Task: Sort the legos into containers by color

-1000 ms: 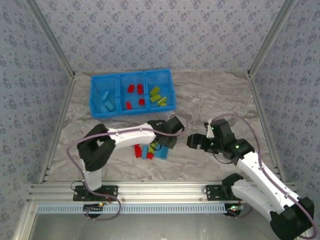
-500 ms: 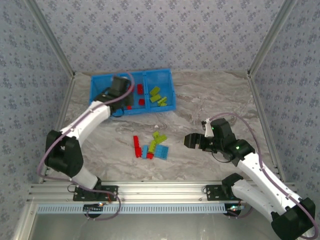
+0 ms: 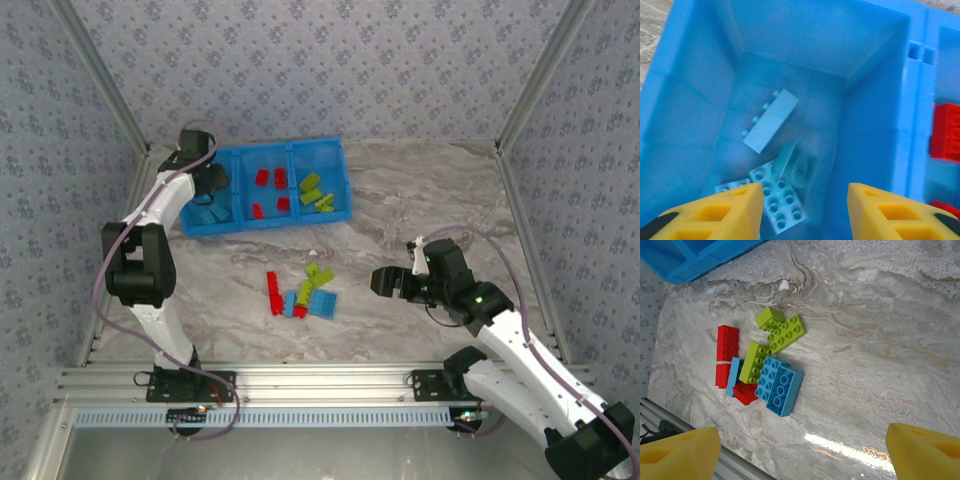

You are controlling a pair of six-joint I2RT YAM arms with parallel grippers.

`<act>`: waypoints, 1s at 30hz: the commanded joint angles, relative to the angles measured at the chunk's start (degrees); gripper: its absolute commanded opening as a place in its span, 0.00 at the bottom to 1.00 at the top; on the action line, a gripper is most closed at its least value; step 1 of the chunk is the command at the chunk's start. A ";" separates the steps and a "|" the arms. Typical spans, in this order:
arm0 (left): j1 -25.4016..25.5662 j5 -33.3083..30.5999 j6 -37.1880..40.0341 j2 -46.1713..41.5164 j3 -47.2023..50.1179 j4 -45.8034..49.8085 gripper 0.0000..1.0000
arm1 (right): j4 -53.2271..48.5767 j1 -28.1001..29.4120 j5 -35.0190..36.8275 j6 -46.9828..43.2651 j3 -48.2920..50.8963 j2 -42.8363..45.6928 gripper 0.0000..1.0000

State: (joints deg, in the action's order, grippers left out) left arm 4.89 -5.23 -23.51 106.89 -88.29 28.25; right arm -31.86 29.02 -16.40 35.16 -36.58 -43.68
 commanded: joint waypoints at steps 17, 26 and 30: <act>43.27 -7.49 7.67 -45.82 25.50 15.77 0.50 | 11.44 15.92 10.27 -6.17 -18.24 -37.27 0.88; 56.72 -17.81 -2.36 -50.36 29.49 21.64 0.50 | 12.84 17.27 10.23 -9.85 -31.20 -59.00 0.77; 56.73 -17.13 -1.25 -54.30 32.62 18.95 0.60 | 12.58 17.89 12.32 -12.43 -36.77 -65.52 0.69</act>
State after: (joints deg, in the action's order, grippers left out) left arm 61.25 -19.84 -23.75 55.68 -57.04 46.76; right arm -19.25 46.41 -6.37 25.74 -69.69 -106.08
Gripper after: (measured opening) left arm 0.574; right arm 0.705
